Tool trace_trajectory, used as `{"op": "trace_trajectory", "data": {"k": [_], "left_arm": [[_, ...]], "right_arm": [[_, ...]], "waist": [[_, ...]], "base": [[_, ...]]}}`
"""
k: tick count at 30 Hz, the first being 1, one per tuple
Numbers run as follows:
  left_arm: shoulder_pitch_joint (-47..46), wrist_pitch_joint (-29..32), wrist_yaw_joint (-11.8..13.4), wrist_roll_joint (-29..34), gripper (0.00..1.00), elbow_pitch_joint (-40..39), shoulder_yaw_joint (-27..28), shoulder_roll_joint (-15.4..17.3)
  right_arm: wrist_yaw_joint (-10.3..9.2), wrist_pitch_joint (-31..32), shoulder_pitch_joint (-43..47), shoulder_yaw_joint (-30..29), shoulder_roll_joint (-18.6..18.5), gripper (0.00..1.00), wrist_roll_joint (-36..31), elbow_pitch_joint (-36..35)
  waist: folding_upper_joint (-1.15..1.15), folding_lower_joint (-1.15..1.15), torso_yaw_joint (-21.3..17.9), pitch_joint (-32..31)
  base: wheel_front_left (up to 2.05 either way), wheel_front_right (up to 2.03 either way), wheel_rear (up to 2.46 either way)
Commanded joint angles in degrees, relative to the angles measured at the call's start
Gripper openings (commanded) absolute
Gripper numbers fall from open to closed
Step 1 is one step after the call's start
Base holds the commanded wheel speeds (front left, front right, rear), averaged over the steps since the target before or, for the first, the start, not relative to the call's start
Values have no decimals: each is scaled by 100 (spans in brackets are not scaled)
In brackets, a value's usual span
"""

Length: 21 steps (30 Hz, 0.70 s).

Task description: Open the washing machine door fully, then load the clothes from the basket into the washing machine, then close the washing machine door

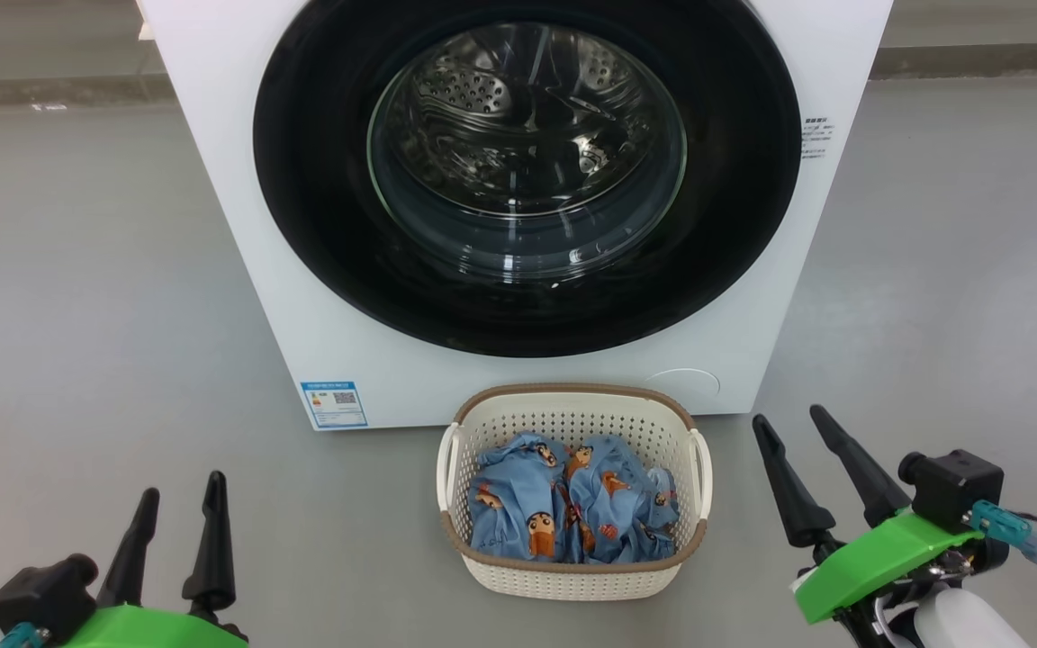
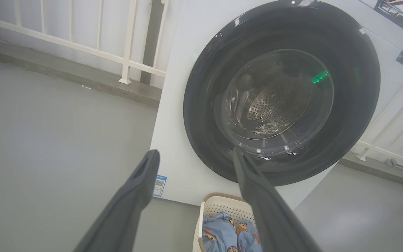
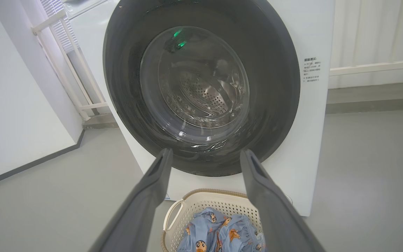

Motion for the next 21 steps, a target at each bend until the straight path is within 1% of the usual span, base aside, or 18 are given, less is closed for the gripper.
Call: {"op": "trace_trajectory", "data": {"k": [1,19,21], "left_arm": [[-279,-76,19,167,100,-90,137,163],[-397,-386,64,1119,100,-92,43,352],[-395,-387,69,1135,100,-89,54,354]], "right_arm": [[28,-109,-290,145,-107,100,-185,-166],[33,-414,-455,496,-277,100,-1266,-239],[33,-416,-458,498,-274,100,-1272,-242]], "waist": [[0,0,0,-7],[0,0,22,-53],[0,0,17,-55]], "base": [[0,0,0],[0,0,0],[0,0,0]]}}
